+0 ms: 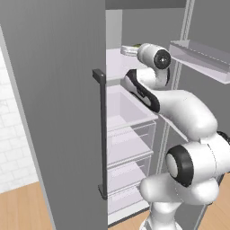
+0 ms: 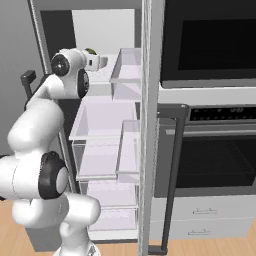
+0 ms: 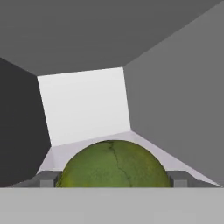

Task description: Place one lime and one chicken drumstick in each tupperware on the nearby counter, to pack two identical lunches.

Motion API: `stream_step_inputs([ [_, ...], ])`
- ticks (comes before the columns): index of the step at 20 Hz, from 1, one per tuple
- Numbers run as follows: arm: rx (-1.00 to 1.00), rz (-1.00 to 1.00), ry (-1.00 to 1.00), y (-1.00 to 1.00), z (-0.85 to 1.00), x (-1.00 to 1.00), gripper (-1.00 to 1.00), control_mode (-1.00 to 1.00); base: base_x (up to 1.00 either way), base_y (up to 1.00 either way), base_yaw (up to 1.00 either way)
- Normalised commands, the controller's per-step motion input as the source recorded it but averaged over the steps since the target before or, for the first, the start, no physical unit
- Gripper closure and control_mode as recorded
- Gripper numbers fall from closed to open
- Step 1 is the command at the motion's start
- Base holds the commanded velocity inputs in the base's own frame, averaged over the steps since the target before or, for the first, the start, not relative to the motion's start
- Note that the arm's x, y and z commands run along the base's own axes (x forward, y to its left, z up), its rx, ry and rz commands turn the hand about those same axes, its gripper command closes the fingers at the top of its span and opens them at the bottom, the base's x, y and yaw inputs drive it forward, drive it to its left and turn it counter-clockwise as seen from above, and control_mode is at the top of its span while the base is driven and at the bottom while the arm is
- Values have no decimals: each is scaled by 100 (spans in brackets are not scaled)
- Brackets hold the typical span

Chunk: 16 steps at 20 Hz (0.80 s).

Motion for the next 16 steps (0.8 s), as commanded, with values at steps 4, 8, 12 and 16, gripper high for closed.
stream_step_inputs([
  [4, 0, 8, 18, 22, 37, -100, 100, -100, 0, 0, 0],
  [8, 0, 1, 41, 29, 3, -100, 100, -100, 0, 0, 0],
  [12, -7, 0, 55, 27, -27, -100, 100, -100, 0, 0, 0],
  [16, -15, 1, 66, 8, -96, -100, 100, -100, 0, 0, 0],
])
